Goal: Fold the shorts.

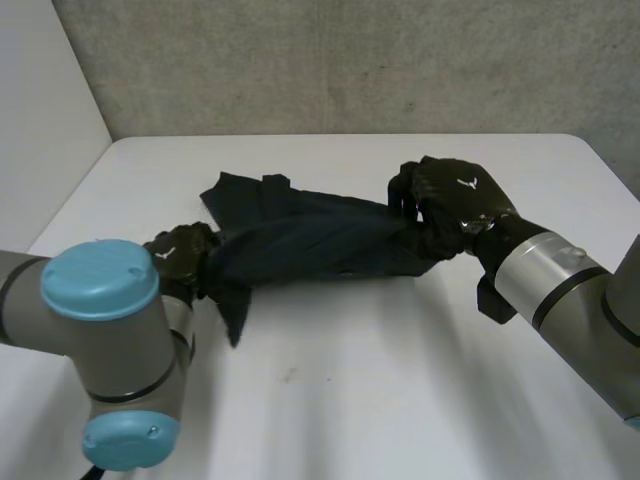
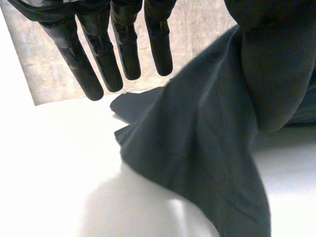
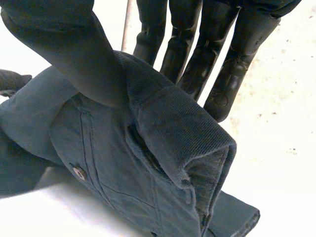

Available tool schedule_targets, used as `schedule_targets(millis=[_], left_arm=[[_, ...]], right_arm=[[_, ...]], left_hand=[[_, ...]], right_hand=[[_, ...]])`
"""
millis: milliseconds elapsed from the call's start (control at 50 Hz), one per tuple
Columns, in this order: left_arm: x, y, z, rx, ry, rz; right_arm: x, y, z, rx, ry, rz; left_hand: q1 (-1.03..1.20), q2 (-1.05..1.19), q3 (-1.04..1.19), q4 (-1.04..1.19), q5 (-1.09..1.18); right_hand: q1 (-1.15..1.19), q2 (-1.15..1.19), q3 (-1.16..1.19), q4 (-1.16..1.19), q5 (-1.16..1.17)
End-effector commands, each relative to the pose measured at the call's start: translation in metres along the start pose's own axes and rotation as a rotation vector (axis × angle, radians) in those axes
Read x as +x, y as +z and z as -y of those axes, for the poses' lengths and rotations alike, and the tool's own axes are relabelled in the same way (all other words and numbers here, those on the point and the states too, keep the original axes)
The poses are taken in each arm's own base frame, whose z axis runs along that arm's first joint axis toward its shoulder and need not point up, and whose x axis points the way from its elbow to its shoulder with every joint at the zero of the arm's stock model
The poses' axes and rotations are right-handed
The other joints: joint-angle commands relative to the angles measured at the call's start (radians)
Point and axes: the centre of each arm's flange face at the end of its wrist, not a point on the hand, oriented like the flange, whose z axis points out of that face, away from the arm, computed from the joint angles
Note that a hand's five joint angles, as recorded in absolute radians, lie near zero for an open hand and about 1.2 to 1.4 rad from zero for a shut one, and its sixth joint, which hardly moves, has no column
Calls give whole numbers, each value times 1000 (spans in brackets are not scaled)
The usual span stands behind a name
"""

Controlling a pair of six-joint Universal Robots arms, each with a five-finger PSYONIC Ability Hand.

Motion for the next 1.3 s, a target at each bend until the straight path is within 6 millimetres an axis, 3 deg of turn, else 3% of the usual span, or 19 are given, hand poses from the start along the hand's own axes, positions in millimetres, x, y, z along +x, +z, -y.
schedule_targets(millis=[20, 120, 280, 360, 460, 560, 700, 780, 820, 880, 960, 1020, 1080, 1220, 1300], left_arm=[[-11, -8, 1, -10, 209, -11], [-6, -18, 11, 13, 330, -115], [-7, -53, 67, 170, 700, -163], [-12, -76, 81, 169, 906, -156], [-17, -98, 81, 110, 1043, -185], [-24, -110, 54, -74, 1107, -275], [-21, -70, -4, -314, 1145, -379], [-13, -39, -14, -319, 1144, -375], [-7, -19, -11, -281, 1130, -345], [-2, -4, -5, -251, 1120, -311], [4, 3, -1, -229, 1106, -294], [7, 2, -1, -223, 1094, -304], [11, -2, -2, -218, 1095, -315], [9, -4, -5, -232, 1099, -313], [7, -7, -6, -241, 1100, -312]], right_arm=[[1, 2, -7, -29, -16, 0], [0, 2, -13, -89, -43, 7], [-5, -11, 6, -232, -268, 31], [-11, -29, 14, -351, -434, 66], [-19, -54, 7, -548, -546, 150], [-20, -63, -7, -674, -580, 183], [-3, -33, -51, -746, -590, 154], [2, -9, -69, -713, -640, 96], [2, 2, -79, -692, -658, 73], [4, 8, -85, -682, -637, 55], [3, 9, -84, -668, -522, 29], [1, 9, -80, -656, -431, 30], [-2, 6, -71, -653, -367, 45], [17, 3, -49, -664, -212, 31], [22, 1, -43, -679, -125, 44]], left_hand=[[415, 423, 416, 426, 431], [873, 880, 874, 884, 889], [900, 908, 901, 912, 916], [900, 908, 901, 912, 916], [900, 908, 901, 912, 916], [900, 908, 901, 912, 916], [900, 908, 901, 912, 916], [900, 908, 901, 912, 916], [900, 908, 901, 912, 916], [900, 908, 901, 912, 916], [900, 908, 901, 912, 916], [900, 908, 901, 912, 916], [900, 908, 901, 912, 916], [900, 908, 901, 912, 916], [900, 908, 901, 912, 916]], right_hand=[[420, 227, 201, 204, 238], [420, 227, 201, 204, 238], [420, 227, 201, 204, 238], [420, 227, 201, 204, 238], [420, 227, 201, 204, 238], [420, 227, 201, 204, 238], [420, 227, 201, 204, 238], [420, 227, 201, 204, 238], [420, 227, 201, 204, 238], [420, 227, 201, 204, 238], [420, 227, 201, 204, 238], [93, -100, -126, -123, -89], [-7, -200, -227, -223, -190], [-403, -596, -622, -619, -585], [-427, -620, -647, -643, -610]])
